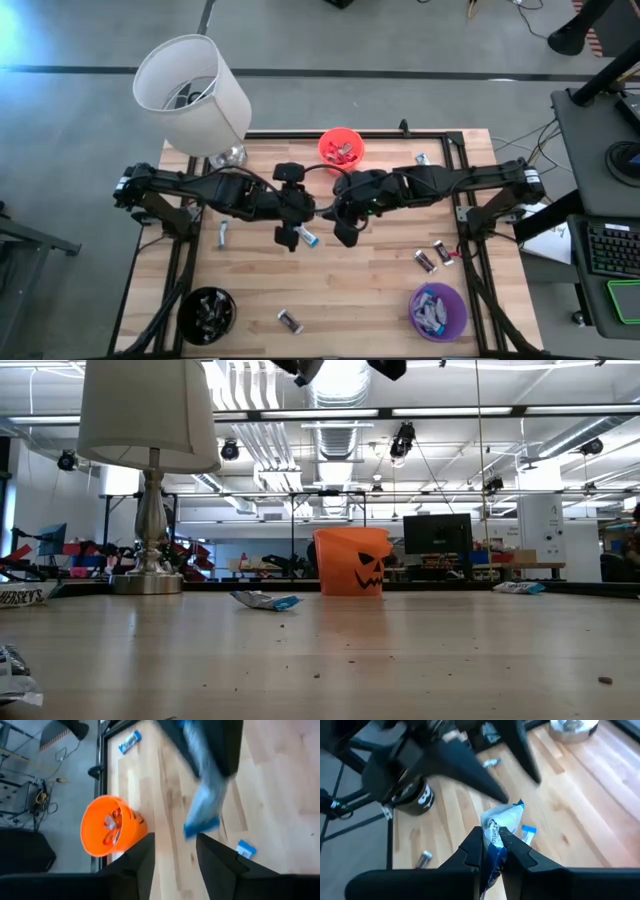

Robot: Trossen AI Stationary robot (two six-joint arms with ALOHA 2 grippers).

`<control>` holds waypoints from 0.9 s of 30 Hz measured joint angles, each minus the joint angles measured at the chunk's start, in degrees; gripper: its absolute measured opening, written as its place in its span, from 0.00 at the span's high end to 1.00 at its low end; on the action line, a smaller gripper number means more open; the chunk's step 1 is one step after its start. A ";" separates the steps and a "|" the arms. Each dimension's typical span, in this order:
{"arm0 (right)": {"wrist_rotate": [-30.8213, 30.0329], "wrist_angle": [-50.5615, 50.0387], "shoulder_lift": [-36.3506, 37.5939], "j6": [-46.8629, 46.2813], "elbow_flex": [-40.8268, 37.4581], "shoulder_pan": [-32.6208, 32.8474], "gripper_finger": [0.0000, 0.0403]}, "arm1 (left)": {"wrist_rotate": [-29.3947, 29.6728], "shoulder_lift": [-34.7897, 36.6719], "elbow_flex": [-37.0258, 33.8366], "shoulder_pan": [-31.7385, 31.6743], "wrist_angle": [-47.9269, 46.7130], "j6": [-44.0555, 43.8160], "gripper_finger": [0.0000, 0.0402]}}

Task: Organize candy in baskets
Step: Put the white chocolate into the purple bucket

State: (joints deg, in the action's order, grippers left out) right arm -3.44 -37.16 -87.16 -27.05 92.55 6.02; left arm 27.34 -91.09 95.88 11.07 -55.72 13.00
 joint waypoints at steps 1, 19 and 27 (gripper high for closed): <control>-0.01 -1.12 0.31 -0.33 -0.01 0.03 0.93 | 0.02 0.00 0.00 0.00 -0.62 -0.16 0.68; 23.97 -35.59 5.20 -22.45 -0.02 8.11 0.93 | -0.68 0.00 0.00 -0.32 -14.35 -3.48 0.65; 26.91 -40.07 5.25 -33.36 -0.02 17.54 0.93 | -0.71 0.00 -0.02 -1.09 -14.17 -3.13 0.65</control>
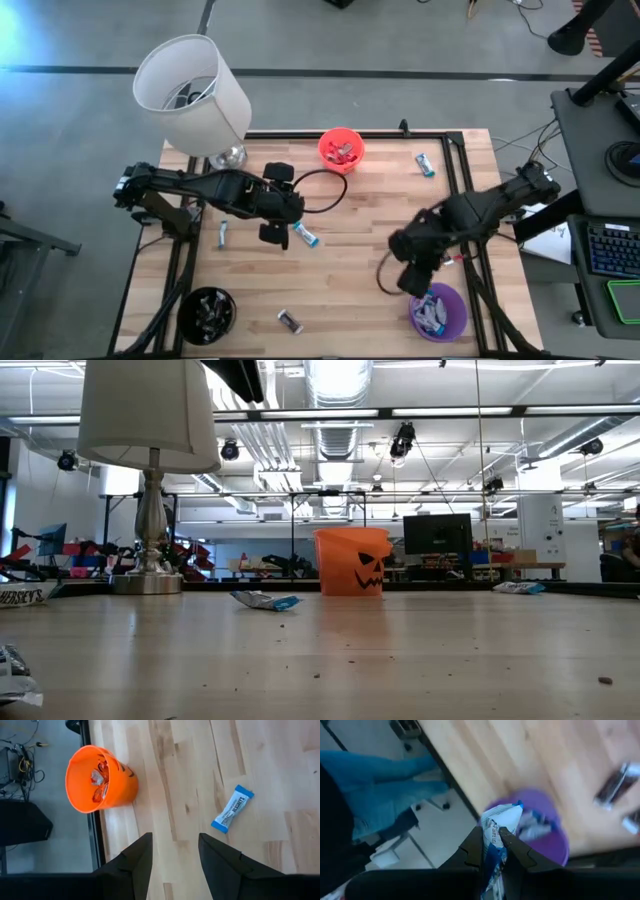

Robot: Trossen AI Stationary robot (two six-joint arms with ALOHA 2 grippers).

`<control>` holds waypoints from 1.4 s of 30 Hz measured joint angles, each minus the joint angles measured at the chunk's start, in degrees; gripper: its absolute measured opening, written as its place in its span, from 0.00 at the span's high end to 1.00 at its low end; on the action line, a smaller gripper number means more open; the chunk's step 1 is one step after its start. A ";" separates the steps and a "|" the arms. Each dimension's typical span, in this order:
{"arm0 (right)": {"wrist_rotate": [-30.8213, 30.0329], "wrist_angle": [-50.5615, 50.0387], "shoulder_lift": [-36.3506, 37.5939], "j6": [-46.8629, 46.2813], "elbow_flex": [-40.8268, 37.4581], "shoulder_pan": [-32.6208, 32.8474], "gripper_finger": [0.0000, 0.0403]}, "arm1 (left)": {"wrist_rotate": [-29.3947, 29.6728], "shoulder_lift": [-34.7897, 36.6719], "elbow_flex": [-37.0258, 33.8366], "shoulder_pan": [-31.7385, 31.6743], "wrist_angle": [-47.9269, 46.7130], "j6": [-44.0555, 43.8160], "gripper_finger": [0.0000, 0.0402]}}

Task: Organize candy in baskets
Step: Put the white chocolate into the purple bucket, then put the brown chocolate into the black bucket

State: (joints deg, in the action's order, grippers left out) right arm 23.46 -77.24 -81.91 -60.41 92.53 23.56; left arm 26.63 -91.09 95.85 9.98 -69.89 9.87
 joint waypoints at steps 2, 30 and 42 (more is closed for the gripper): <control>0.60 -0.92 0.02 -3.18 0.00 2.36 0.93 | 0.00 0.00 -0.02 -0.02 0.00 0.00 0.65; 0.94 -5.32 -3.72 -20.19 -0.94 12.95 0.67 | -0.16 0.00 -0.09 -0.02 2.02 -1.16 0.65; -27.93 -11.78 -1.51 -35.27 -2.72 12.88 0.63 | -0.17 0.00 -0.11 -0.02 -2.57 -1.14 0.65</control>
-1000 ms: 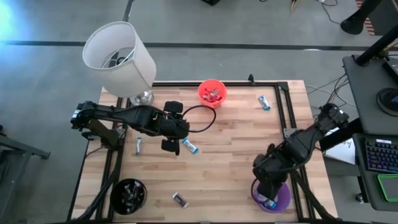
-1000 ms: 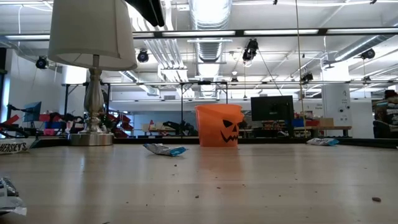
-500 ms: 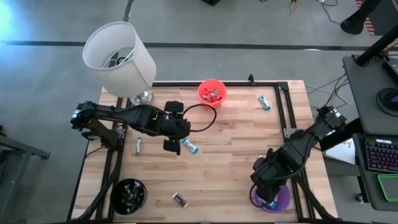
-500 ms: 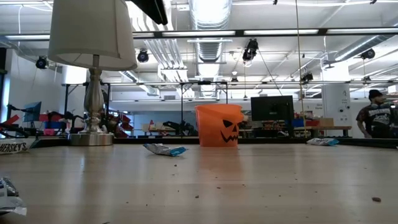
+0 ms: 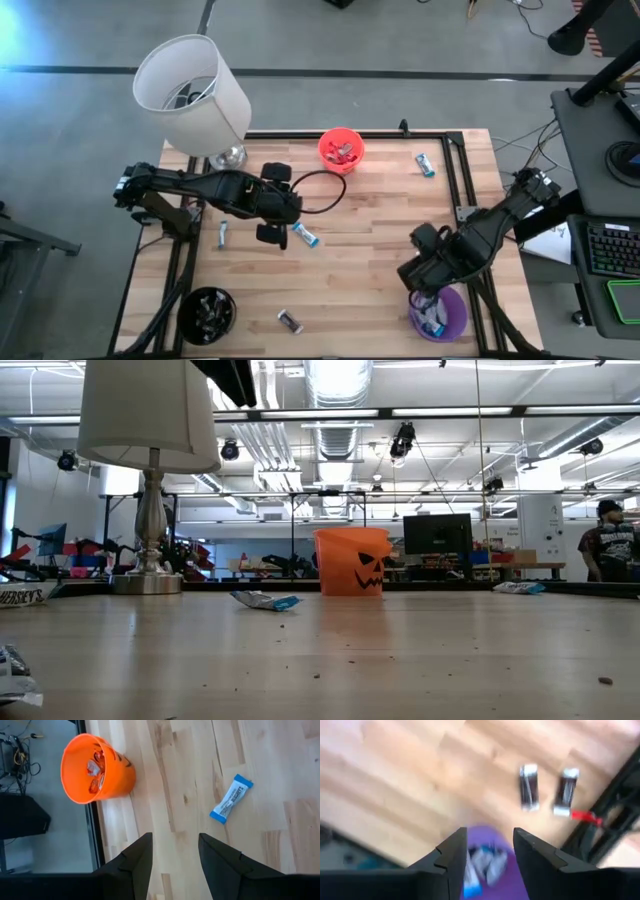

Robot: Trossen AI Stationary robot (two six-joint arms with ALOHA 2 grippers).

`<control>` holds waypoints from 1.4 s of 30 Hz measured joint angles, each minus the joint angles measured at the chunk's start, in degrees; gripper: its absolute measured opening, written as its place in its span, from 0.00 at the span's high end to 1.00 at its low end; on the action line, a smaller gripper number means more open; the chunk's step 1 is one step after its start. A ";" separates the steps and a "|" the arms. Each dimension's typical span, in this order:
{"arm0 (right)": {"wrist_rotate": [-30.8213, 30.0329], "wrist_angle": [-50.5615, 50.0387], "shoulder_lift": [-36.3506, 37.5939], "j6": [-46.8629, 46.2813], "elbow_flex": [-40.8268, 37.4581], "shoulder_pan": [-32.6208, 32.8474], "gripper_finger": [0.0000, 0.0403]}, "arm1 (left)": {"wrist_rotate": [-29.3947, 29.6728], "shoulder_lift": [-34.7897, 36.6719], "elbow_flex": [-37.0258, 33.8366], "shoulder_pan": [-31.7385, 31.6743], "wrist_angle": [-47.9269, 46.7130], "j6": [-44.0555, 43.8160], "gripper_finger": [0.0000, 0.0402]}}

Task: Organize candy in baskets
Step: Put the brown chocolate into the black bucket

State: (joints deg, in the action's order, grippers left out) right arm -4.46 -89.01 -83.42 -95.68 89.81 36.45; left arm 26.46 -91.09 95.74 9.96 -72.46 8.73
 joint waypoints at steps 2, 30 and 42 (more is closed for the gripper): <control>-2.60 -0.90 0.83 -2.16 -1.42 -0.54 0.62 | 0.02 0.00 -0.05 0.00 -0.52 -0.18 0.65; -0.09 19.40 31.40 -13.60 -48.23 -2.60 0.59 | 0.13 0.00 -0.26 -1.01 -2.19 -3.80 0.65; 1.59 23.67 30.48 -17.27 -48.88 -3.13 0.59 | 0.22 0.00 -0.26 -3.47 -2.15 -4.81 0.65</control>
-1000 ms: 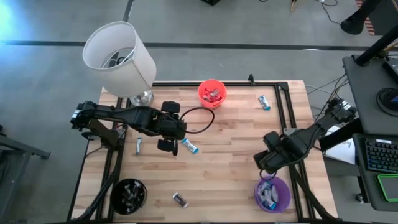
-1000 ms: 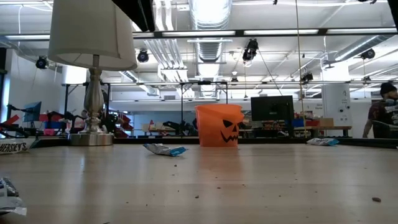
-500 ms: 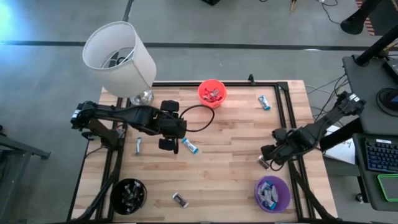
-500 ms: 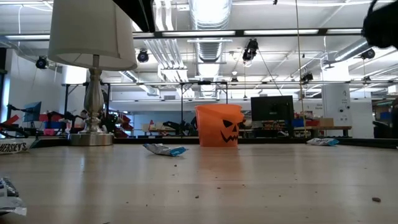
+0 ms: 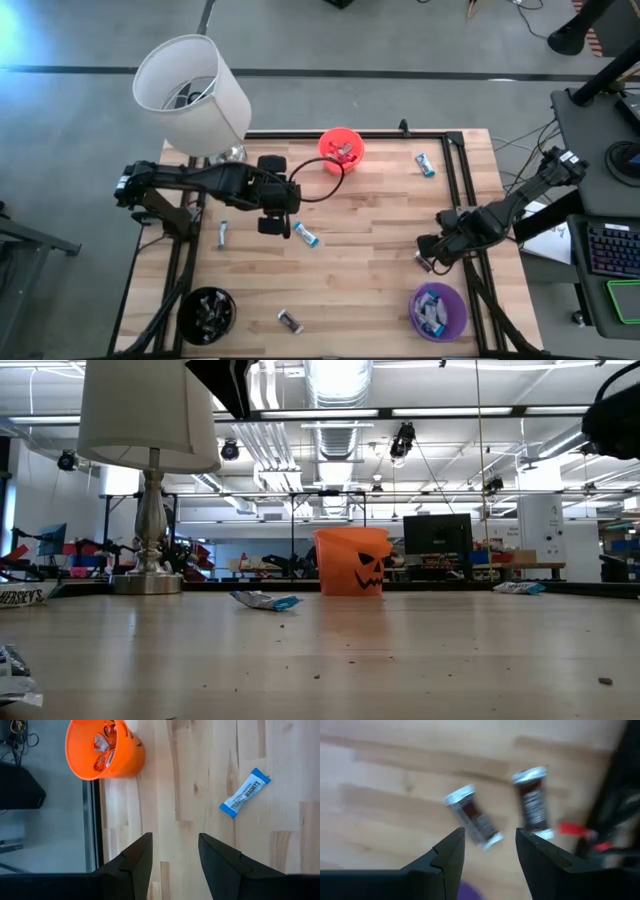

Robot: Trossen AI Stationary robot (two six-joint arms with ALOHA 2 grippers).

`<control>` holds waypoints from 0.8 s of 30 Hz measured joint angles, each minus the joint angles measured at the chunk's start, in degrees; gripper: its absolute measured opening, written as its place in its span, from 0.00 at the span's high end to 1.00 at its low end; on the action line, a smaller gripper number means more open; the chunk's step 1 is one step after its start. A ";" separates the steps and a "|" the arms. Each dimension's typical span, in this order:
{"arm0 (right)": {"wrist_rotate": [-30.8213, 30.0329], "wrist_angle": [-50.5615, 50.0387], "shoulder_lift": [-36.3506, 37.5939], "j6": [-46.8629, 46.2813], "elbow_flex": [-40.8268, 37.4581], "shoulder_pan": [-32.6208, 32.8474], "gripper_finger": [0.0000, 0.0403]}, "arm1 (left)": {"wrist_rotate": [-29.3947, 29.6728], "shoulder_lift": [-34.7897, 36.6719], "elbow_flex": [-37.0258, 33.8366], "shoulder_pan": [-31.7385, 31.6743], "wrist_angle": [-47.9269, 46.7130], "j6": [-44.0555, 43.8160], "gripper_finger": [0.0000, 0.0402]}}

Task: Organize candy in baskets
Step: Put the brown chocolate into the black bucket

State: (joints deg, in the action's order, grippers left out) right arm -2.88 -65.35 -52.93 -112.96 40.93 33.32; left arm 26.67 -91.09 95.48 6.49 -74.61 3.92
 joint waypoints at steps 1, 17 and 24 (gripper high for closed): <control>-0.02 1.21 -0.16 -0.18 0.00 0.00 0.59 | -0.02 0.00 0.00 -0.17 0.00 -0.02 0.65; 0.57 6.31 -12.13 -1.51 -0.22 0.00 0.59 | -0.04 0.00 0.00 -0.38 -0.02 0.07 0.65; 1.84 7.86 -18.32 -1.83 -0.24 -0.11 0.59 | -0.10 0.00 0.00 -0.38 -0.04 0.24 0.65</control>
State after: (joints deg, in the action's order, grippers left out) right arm -1.04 -57.49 -71.25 -114.79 40.69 33.21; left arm 26.57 -91.09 95.48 6.11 -74.65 4.16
